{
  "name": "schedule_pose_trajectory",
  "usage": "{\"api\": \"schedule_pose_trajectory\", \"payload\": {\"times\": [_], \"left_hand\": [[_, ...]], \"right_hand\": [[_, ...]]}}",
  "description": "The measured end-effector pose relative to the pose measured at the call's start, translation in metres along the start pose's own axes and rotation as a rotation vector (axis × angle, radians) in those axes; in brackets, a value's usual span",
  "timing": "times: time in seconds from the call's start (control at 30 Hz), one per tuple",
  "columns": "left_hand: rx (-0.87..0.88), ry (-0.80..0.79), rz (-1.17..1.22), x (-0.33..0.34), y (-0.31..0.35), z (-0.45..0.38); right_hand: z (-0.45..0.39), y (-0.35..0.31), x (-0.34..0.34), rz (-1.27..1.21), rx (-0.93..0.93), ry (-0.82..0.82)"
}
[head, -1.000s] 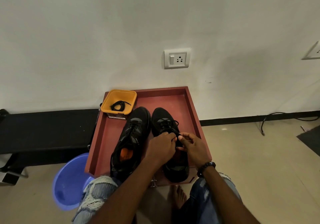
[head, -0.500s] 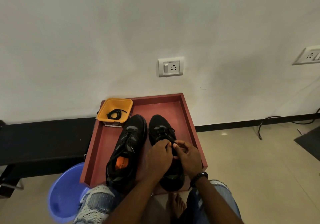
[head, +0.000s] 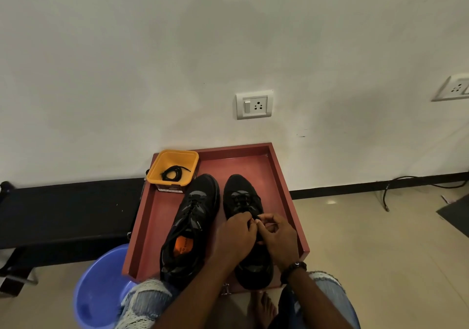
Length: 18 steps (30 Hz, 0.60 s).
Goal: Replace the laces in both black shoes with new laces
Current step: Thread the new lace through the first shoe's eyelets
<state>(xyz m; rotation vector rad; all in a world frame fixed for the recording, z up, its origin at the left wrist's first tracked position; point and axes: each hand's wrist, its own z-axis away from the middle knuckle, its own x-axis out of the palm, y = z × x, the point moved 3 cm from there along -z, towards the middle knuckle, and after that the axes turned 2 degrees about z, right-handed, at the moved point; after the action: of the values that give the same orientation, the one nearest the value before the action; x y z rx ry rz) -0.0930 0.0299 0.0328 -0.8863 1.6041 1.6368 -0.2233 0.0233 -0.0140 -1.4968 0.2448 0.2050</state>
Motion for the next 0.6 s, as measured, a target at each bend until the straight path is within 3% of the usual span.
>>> {"api": "schedule_pose_trajectory", "payload": {"times": [0.27,0.6], "left_hand": [[-0.002,-0.021,0.064,0.006,-0.006,-0.001],[0.034,-0.080,-0.062,-0.002,-0.012,-0.003]], "right_hand": [[0.001,0.000,0.000,-0.058,0.029,-0.025],[-0.011,0.002,-0.005,-0.079,0.090,-0.220]]}}
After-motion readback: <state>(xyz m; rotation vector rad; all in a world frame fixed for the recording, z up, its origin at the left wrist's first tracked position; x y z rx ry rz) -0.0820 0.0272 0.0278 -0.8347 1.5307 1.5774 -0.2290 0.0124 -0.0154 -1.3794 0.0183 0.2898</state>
